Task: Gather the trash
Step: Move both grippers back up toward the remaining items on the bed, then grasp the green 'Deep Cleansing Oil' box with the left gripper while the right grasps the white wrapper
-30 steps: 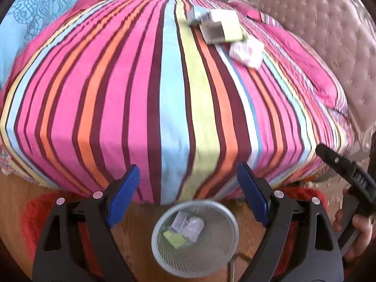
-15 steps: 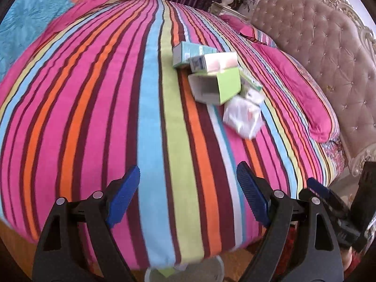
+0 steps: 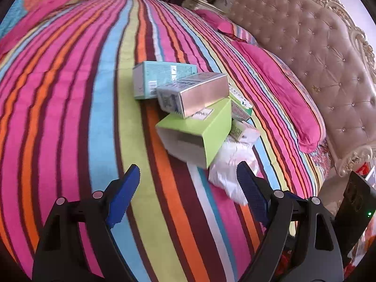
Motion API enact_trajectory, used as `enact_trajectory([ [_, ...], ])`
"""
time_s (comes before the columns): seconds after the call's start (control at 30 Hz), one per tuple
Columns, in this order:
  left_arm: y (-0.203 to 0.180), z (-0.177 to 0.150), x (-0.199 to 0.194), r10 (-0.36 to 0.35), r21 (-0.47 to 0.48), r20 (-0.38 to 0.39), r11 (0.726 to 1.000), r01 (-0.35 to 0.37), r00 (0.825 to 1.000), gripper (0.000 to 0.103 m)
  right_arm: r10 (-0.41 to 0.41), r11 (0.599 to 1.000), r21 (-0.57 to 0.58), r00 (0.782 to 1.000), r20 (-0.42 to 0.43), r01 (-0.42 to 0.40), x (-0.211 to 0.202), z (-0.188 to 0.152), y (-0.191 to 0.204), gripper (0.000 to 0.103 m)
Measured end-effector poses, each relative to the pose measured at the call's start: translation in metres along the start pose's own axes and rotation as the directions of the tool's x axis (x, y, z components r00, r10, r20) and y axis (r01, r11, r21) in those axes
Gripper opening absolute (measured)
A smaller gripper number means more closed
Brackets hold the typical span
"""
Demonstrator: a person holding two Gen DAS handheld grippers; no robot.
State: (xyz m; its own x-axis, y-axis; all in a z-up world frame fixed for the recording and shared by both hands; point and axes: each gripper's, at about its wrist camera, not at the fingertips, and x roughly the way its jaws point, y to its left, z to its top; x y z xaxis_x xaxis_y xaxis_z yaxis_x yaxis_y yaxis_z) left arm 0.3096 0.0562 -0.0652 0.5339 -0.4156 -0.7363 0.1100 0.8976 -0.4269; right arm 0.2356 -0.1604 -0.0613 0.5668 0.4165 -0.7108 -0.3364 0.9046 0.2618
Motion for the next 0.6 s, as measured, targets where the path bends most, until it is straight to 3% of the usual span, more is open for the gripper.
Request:
enact_trajectory([
  [0.13,0.005,0.011,0.012,-0.036,0.005,-0.003,0.999,0.036,0.999,0.082,0.000,1.000,-0.009,1.000,-0.010,0.000,0.012,0.006,0.004,0.095],
  [0.6,0.005,0.045,0.053,-0.060,0.056,-0.058,0.996,0.063,0.996,0.082,-0.044,0.999,-0.013,0.999,0.001,0.044,0.042,0.028,0.007,0.095],
])
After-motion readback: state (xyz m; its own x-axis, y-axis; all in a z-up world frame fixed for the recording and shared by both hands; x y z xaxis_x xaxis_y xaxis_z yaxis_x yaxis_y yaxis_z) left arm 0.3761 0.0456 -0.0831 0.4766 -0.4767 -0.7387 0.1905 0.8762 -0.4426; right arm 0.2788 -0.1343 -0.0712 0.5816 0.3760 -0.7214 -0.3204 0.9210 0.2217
